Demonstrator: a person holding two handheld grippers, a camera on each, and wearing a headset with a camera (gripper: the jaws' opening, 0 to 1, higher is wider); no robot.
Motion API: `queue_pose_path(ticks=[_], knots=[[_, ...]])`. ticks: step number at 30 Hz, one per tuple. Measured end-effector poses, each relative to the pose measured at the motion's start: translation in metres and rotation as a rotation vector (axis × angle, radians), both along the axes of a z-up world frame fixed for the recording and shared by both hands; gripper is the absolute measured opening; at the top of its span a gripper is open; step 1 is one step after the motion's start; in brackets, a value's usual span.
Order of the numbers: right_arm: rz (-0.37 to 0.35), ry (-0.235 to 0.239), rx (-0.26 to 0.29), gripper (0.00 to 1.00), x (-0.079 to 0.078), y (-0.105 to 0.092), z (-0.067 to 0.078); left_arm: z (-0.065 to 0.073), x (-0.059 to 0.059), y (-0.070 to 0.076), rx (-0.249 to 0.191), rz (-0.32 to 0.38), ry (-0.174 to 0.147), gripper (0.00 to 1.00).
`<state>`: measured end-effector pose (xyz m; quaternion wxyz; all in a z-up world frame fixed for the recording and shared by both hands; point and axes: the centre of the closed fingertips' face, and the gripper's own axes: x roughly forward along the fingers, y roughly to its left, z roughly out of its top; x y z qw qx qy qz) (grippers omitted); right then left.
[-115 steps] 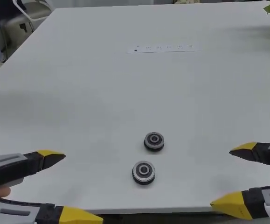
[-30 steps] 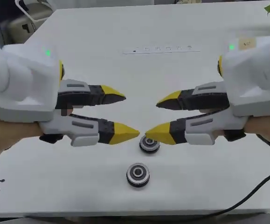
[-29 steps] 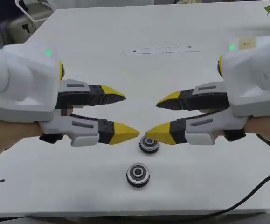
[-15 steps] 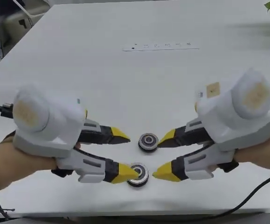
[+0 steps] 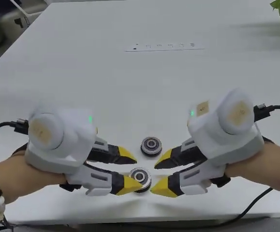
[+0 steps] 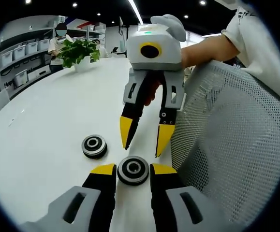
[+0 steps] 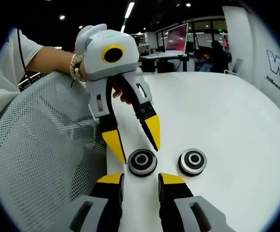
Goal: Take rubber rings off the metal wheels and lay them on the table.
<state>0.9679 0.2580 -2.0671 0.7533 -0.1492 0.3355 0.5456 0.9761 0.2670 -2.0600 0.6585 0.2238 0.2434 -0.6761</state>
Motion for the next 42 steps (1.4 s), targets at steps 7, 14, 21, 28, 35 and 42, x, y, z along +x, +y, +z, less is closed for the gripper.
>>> queue_pose_path(ticks=[7, 14, 21, 28, 35, 42], knots=[[-0.007, 0.006, -0.014, 0.22, 0.000, -0.001, -0.004, -0.001, 0.002, -0.001, 0.007, -0.023, -0.046, 0.12], [-0.021, 0.018, -0.007, 0.20, 0.000, -0.002, -0.007, -0.002, 0.004, -0.001, -0.020, -0.033, -0.067, 0.09], [-0.008, -0.004, 0.002, 0.18, 0.000, 0.001, -0.008, -0.004, 0.005, -0.005, -0.072, -0.014, -0.041, 0.08], [-0.026, -0.018, -0.015, 0.19, 0.005, -0.004, -0.012, -0.003, 0.007, -0.013, -0.093, -0.015, -0.047, 0.08], [-0.056, -0.028, -0.017, 0.22, 0.011, -0.007, -0.014, -0.002, 0.009, -0.019, -0.115, -0.012, -0.046, 0.08], [-0.012, -0.064, -0.036, 0.20, 0.010, -0.007, -0.013, -0.001, 0.009, -0.020, -0.118, -0.007, -0.051, 0.08]])
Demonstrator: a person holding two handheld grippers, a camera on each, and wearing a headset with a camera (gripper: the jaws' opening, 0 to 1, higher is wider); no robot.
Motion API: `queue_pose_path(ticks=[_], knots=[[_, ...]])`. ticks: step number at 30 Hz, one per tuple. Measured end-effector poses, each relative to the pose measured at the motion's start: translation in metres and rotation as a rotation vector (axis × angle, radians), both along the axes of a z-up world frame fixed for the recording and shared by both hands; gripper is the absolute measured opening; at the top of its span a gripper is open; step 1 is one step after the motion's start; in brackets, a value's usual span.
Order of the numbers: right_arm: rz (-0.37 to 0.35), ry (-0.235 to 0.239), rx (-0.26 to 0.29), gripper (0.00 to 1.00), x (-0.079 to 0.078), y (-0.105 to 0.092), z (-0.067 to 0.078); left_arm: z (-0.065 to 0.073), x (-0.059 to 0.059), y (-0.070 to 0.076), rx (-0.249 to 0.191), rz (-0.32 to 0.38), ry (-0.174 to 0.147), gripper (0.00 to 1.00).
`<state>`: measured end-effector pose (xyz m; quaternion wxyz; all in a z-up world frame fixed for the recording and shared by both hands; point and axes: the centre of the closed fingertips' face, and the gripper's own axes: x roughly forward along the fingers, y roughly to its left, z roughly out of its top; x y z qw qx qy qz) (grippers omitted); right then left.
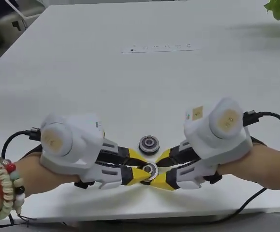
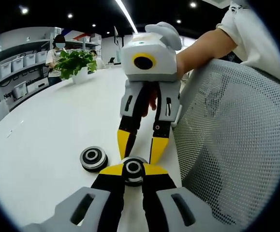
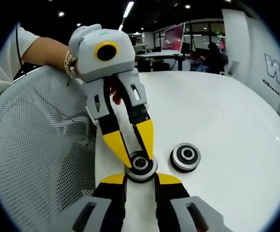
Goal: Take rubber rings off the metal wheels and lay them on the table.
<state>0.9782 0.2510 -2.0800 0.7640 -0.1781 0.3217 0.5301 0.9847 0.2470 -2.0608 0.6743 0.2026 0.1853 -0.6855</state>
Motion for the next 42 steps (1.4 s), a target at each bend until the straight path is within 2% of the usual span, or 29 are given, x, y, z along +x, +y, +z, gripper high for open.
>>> queue_pose_path(ticks=[17, 18, 19, 21, 23, 27, 32, 34, 36, 42], knots=[[0.044, -0.033, -0.031, 0.16, -0.0026, -0.0031, 0.0003, 0.0003, -0.0008, -0.0007, -0.003, 0.005, -0.003, 0.08], [0.052, -0.032, -0.045, 0.14, -0.0039, -0.0053, -0.0010, 0.0004, -0.0010, -0.0008, -0.003, 0.005, -0.003, 0.08], [0.052, -0.031, -0.072, 0.07, -0.0045, -0.0090, -0.0041, 0.0004, -0.0009, -0.0007, -0.003, 0.006, -0.003, 0.08], [0.046, -0.026, -0.051, 0.00, -0.0048, -0.0088, -0.0022, 0.0005, -0.0005, -0.0006, -0.004, 0.010, -0.003, 0.08], [0.050, -0.037, -0.057, 0.00, -0.0037, -0.0088, -0.0024, 0.0006, -0.0005, -0.0007, -0.006, 0.012, -0.002, 0.08], [0.040, -0.032, -0.057, 0.01, -0.0027, -0.0090, -0.0023, 0.0004, -0.0001, -0.0005, -0.006, 0.016, 0.000, 0.08], [0.008, -0.003, -0.041, 0.01, -0.0021, -0.0090, -0.0020, 0.0003, -0.0002, -0.0005, -0.006, 0.017, 0.000, 0.08], [0.022, 0.036, -0.024, 0.09, -0.0092, -0.0057, -0.0019, 0.0003, 0.0000, -0.0004, -0.007, 0.018, 0.000, 0.08], [0.021, -0.002, -0.035, 0.08, -0.0053, -0.0072, -0.0015, 0.0003, 0.0002, -0.0003, -0.009, 0.019, 0.001, 0.08], [-0.009, -0.009, -0.022, 0.16, 0.0007, -0.0078, -0.0005, 0.0003, 0.0011, -0.0003, -0.011, 0.023, 0.002, 0.08]])
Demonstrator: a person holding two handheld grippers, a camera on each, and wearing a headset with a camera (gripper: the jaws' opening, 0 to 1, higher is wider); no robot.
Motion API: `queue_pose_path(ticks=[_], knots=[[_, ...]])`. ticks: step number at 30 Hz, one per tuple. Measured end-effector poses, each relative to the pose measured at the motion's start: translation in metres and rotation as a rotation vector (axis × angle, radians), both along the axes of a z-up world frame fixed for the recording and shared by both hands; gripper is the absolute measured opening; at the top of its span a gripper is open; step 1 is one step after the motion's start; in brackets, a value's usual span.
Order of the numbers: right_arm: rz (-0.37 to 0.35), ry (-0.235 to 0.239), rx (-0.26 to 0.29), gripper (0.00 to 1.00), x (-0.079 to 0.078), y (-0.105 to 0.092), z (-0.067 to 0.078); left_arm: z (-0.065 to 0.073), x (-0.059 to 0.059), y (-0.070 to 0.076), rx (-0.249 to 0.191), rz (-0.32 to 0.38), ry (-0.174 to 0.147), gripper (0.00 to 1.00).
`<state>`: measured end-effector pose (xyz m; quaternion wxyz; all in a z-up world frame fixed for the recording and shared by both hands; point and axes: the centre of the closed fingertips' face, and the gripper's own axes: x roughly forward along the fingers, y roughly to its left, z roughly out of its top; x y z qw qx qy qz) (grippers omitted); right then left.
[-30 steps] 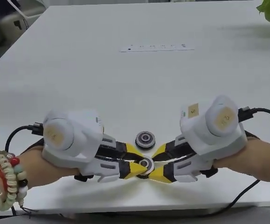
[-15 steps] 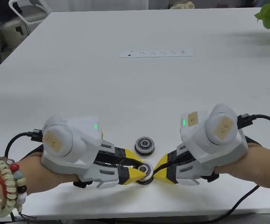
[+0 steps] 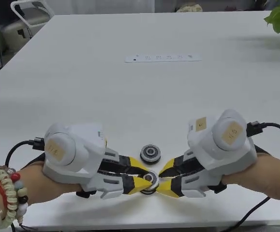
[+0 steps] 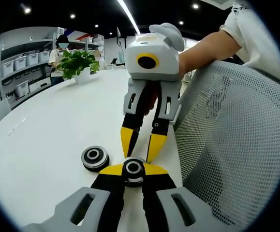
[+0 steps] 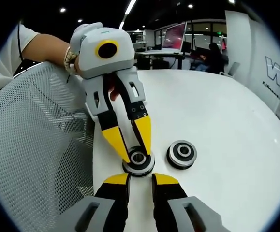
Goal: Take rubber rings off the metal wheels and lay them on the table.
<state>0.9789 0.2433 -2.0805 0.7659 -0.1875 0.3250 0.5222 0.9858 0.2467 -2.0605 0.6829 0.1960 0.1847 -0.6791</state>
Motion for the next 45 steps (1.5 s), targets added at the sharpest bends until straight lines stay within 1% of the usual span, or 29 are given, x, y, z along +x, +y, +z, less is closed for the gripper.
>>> queue_pose_path(ticks=[3, 6, 8, 12, 20, 26, 30, 33, 35, 37, 41, 43, 45], knots=[[0.003, 0.009, 0.014, 0.15, -0.002, 0.003, 0.000, 0.000, 0.000, 0.000, -0.003, 0.002, 0.002, 0.08], [0.004, 0.011, 0.041, 0.24, -0.002, 0.009, 0.003, 0.000, 0.000, 0.000, -0.004, 0.002, 0.002, 0.08], [0.007, -0.022, 0.023, 0.22, 0.002, 0.010, 0.001, 0.000, 0.000, 0.000, -0.004, 0.002, 0.002, 0.08], [0.028, -0.038, 0.007, 0.22, 0.001, 0.010, 0.002, 0.000, 0.000, 0.000, -0.005, 0.001, 0.003, 0.08], [0.032, -0.017, 0.000, 0.17, -0.001, 0.005, 0.002, 0.000, 0.000, -0.001, -0.006, -0.001, 0.006, 0.08], [0.042, -0.024, -0.005, 0.13, -0.001, 0.004, 0.002, 0.000, 0.000, -0.001, -0.010, 0.006, 0.012, 0.08], [0.028, -0.016, 0.004, 0.15, -0.001, 0.005, 0.002, 0.000, 0.000, -0.001, -0.011, 0.008, 0.013, 0.08], [0.021, -0.013, 0.028, 0.22, -0.001, 0.010, 0.003, 0.000, 0.000, -0.001, -0.011, 0.008, 0.014, 0.08], [0.024, -0.028, 0.027, 0.25, 0.000, 0.015, 0.001, 0.000, 0.000, -0.001, -0.012, 0.008, 0.014, 0.08], [0.021, -0.046, 0.023, 0.24, 0.002, 0.017, 0.002, 0.001, 0.000, -0.001, -0.012, 0.008, 0.015, 0.08], [0.028, -0.033, 0.022, 0.23, 0.002, 0.014, 0.003, 0.001, 0.000, -0.001, -0.013, 0.006, 0.015, 0.08], [0.035, -0.031, 0.016, 0.23, 0.001, 0.013, 0.002, 0.001, -0.001, -0.002, -0.012, 0.000, 0.011, 0.08], [0.042, -0.032, 0.009, 0.22, 0.000, 0.012, 0.002, 0.000, -0.001, -0.003, -0.012, -0.002, 0.013, 0.08]])
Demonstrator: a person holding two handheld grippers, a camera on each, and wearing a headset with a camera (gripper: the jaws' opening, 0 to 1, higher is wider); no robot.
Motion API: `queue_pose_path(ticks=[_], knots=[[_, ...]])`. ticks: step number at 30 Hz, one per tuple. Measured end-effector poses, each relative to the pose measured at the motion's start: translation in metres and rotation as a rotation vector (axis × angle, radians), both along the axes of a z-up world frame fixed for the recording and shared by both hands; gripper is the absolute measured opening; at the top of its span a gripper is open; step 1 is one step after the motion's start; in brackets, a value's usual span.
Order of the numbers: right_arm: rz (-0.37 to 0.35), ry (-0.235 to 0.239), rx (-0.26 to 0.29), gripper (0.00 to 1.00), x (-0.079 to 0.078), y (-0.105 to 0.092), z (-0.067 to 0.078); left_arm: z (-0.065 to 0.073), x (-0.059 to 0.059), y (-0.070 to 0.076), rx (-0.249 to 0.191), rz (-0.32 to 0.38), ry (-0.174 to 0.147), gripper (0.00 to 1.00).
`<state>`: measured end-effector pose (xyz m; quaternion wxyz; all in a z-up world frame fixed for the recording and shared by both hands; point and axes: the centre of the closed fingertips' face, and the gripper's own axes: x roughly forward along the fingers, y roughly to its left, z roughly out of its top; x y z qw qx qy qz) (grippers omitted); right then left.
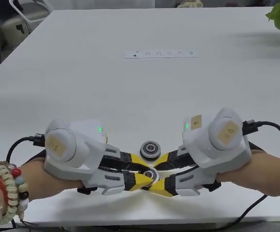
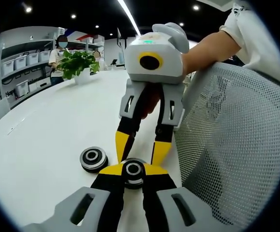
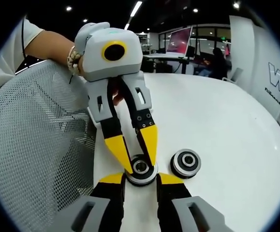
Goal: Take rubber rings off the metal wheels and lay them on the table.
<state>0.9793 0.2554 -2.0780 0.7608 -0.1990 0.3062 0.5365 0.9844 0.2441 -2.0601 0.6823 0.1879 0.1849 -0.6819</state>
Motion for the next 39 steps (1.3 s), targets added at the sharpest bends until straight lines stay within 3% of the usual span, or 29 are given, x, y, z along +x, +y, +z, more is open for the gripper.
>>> queue_pose_path(ticks=[13, 17, 21, 24, 32, 33, 35, 36, 37, 38, 39], knots=[[0.001, 0.034, -0.015, 0.14, -0.003, -0.009, -0.002, 0.000, 0.000, 0.000, -0.001, 0.001, 0.000, 0.08], [-0.005, 0.052, -0.024, 0.00, -0.005, -0.016, -0.005, 0.000, 0.001, 0.001, -0.002, 0.004, -0.001, 0.08], [-0.007, 0.050, -0.024, 0.00, -0.005, -0.014, -0.004, 0.000, 0.001, 0.001, -0.001, 0.009, 0.000, 0.08], [-0.055, 0.098, -0.005, 0.00, -0.004, -0.014, -0.004, 0.000, 0.001, 0.001, -0.001, 0.011, 0.000, 0.08], [-0.094, 0.122, 0.006, 0.04, -0.002, -0.016, -0.004, 0.000, 0.001, 0.001, -0.003, 0.009, 0.001, 0.08], [-0.086, 0.126, 0.010, 0.06, -0.003, -0.015, -0.003, 0.000, 0.001, 0.001, -0.003, 0.009, 0.001, 0.08], [-0.080, 0.172, 0.080, 0.20, -0.009, -0.003, 0.004, 0.000, 0.002, 0.000, -0.004, 0.009, 0.001, 0.08], [-0.075, 0.165, 0.066, 0.24, -0.009, -0.005, 0.003, 0.000, 0.002, 0.000, -0.004, 0.009, 0.001, 0.08], [-0.065, 0.107, 0.035, 0.23, -0.003, -0.006, 0.002, 0.000, 0.002, 0.000, -0.004, 0.009, 0.001, 0.08], [-0.064, 0.078, 0.015, 0.20, 0.000, -0.008, 0.000, 0.000, 0.001, 0.000, -0.004, 0.009, 0.001, 0.08], [-0.064, 0.078, 0.021, 0.20, -0.001, -0.006, 0.000, 0.000, 0.001, 0.000, -0.004, 0.009, 0.001, 0.08]])
